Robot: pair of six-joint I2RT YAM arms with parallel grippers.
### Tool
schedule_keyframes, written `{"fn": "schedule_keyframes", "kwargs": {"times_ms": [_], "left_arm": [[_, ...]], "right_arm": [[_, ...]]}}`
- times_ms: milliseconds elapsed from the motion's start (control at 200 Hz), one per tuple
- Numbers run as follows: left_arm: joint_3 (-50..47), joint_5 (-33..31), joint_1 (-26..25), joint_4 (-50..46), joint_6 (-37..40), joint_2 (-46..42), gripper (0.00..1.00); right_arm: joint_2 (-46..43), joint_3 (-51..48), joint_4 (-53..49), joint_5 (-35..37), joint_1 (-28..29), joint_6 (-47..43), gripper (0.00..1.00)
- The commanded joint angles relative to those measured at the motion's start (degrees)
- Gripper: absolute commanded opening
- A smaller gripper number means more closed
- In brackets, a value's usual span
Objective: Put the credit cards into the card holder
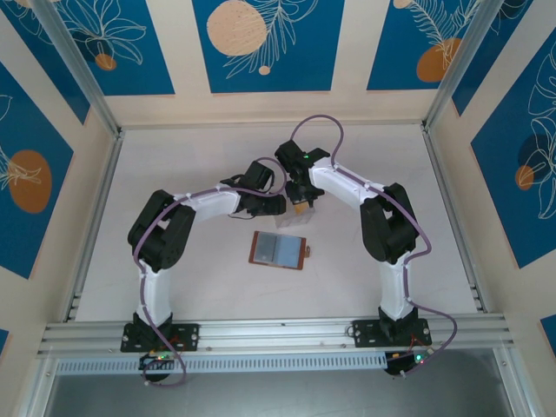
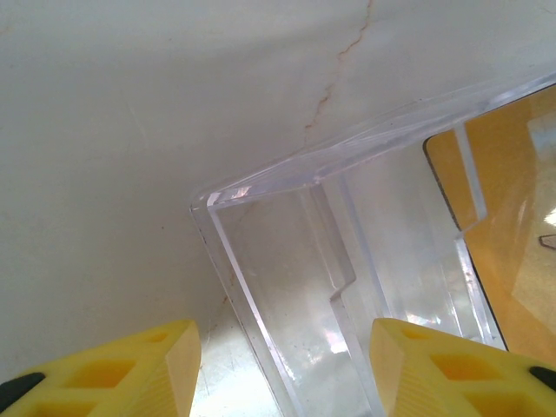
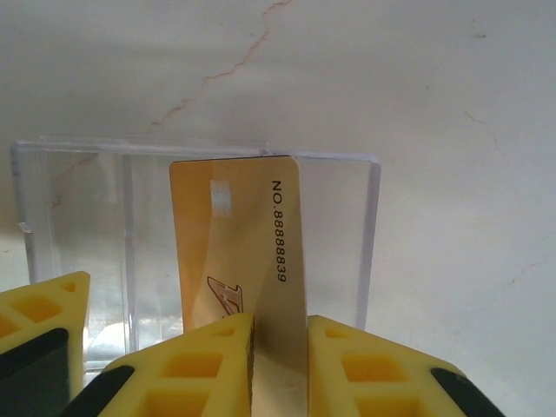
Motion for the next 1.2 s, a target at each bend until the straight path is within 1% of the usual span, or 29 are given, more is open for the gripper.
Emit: {"fn": "schedule_keyframes", "kwargs": {"times_ms": [0,45,215,320,415,485,550,650,745,950,1195], "left_arm": [[-2.5,-2.3,0.8,-5.3,0.4,2.0,0.54],[-2.4,-2.3,0.8,-5.1,0.3,2.0,0.54],[-2.3,-2.2,0.8,-5.2,0.4,2.2,0.54],[-2.3,-2.2,0.9,-5.2,0.3,2.3,0.53],[-2.2,-2.2,0.8,-5.2,0.4,2.4,0.54],[-2.1,-2.0,0.9,-5.3,0.4,2.3,0.54],[-2.0,-1.7,0.8,-5.2,0.4,2.2,0.54],[-1.4,0.0,0.9,-5.3,0.5,2.0,0.54],[-1.2,0.7,0.9,-5.4,0.5,1.5,0.54],[-0.6,2.0,1.0,-5.4,0.4,0.5,0.54],[-0.7,2.3,1.1,-5.6,0.4,0.6,0.54]], "right_arm": [[-2.0,-1.0,-2.8,2.9,-1.0,-0.8,0.19],[-2.2,-1.1,-2.8,3.0,-1.0,-0.7,0.16],[-2.9,-1.2,-2.8,3.0,-0.9,-0.8,0.16],[-3.2,-1.3,-2.9,2.6,-0.8,-0.8,0.13],[-3.8,-1.4,-2.5,0.9,-0.7,-1.0,0.07],[-4.3,-1.7,-2.2,-1.1,-0.9,-1.0,0.0],[-5.1,-2.3,-1.6,-3.7,-1.2,-0.9,0.0],[-7.1,-4.3,0.6,-10.1,-2.8,0.0,0.0],[-8.0,-5.5,1.2,-12.0,-4.1,0.4,0.0],[-8.0,-7.3,3.0,-20.0,-6.4,1.2,0.0],[-8.9,-9.7,4.2,-21.3,-8.5,2.3,0.0]]}}
